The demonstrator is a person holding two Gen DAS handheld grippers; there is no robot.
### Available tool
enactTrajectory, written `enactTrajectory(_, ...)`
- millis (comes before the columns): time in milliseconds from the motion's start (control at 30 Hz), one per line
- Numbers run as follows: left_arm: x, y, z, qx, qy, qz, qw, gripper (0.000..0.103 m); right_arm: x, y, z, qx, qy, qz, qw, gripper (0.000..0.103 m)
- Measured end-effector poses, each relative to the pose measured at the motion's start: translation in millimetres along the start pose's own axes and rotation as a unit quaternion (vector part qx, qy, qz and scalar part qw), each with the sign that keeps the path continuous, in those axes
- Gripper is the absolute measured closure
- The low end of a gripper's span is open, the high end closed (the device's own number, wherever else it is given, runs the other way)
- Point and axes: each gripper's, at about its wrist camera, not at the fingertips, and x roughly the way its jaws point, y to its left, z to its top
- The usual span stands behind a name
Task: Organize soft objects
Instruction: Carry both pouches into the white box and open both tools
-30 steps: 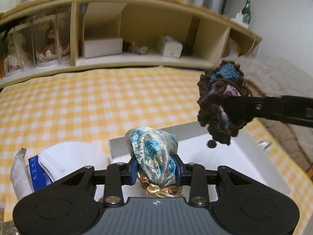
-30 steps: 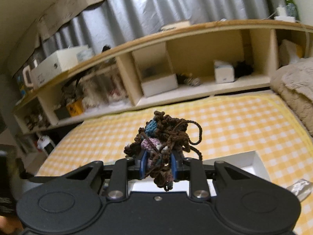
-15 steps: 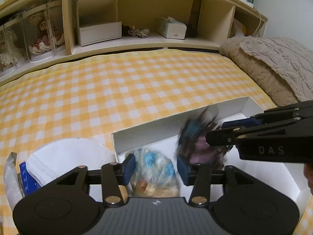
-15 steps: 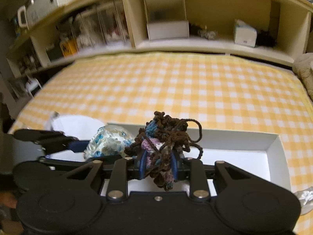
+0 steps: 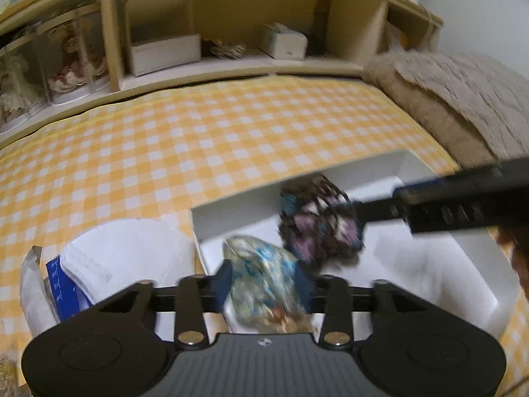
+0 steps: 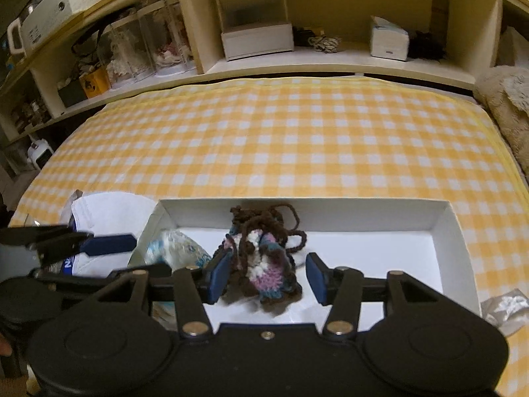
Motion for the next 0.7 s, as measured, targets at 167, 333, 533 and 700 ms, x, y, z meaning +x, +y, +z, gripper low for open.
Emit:
enactTrajectory(167,-13.2,-14.8,-7.3,0.039,0.033,-0.007,0.9987,0.085,-5.4,-4.0,-1.4,0.012,-0.004,-0.002,1.0,0.051)
enactTrajectory(333,-0.4,-33.5,-22.9,0.077,0.082,-0.027,0.9933,0.084,-5.8,-3.0,-2.7,0.014,-0.005,0.001,1.0,0.051)
enactTrajectory(533,27.7,-23.0,-21.1,0.05,0.082,0.018,0.9952,0.084,-4.1,-2.2,-5.9,0.006,0.007,0.005,1.0,0.051)
enactTrajectory(700,27.0,-12.1,-14.4,0.033,0.075,0.022,0.9964,0.084,-1.6,-4.7,-7.3,0.007,0.014,0.004,1.0,0.051)
